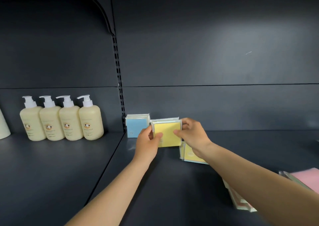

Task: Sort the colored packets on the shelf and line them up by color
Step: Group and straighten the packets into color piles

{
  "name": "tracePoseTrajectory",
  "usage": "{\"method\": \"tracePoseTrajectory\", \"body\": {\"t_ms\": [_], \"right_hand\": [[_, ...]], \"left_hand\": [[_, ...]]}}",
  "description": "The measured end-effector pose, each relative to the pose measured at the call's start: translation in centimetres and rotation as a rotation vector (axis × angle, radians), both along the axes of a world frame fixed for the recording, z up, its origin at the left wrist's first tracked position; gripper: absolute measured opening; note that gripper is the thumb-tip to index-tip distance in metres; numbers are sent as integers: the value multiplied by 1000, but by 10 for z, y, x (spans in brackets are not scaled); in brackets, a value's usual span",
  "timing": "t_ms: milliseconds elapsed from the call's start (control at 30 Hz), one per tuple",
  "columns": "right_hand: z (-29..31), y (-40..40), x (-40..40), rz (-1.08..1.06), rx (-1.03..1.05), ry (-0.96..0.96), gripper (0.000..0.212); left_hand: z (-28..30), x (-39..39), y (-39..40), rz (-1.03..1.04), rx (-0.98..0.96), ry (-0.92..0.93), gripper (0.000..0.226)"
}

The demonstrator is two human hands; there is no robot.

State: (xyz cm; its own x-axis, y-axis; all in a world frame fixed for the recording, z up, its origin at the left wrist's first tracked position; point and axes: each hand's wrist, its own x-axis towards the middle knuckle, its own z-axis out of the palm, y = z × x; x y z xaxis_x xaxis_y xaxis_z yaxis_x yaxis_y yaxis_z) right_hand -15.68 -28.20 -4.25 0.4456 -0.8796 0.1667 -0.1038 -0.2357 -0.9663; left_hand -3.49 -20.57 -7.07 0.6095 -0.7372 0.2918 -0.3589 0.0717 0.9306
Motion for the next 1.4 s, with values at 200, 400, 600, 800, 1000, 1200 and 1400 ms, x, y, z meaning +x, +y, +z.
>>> {"method": "tracePoseTrajectory", "body": {"t_ms": [200,400,600,800,1000,1200,1400], "right_hand": [[4,-46,10,-90,-14,75,16],[-7,-84,24,-96,26,173,18],[-16,-100,29,-57,7,246,14],[-14,-108,32,-69,-62,308,11],[-12,-110,30,-59,-113,386,17],[6,-108,-3,114,-78,597,50],[17,-88,-69,251,-107,863,64]], "left_hand": [[-2,4,-53,56,-47,11,12],[-18,16,-88,103,-24,-21,14],[-29,26,-102,127,23,-92,15],[-29,30,-112,158,28,-94,15],[-26,30,-111,187,33,-84,12],[-22,28,-103,190,61,-64,22],[-13,0,-80,172,104,-54,42]]}}
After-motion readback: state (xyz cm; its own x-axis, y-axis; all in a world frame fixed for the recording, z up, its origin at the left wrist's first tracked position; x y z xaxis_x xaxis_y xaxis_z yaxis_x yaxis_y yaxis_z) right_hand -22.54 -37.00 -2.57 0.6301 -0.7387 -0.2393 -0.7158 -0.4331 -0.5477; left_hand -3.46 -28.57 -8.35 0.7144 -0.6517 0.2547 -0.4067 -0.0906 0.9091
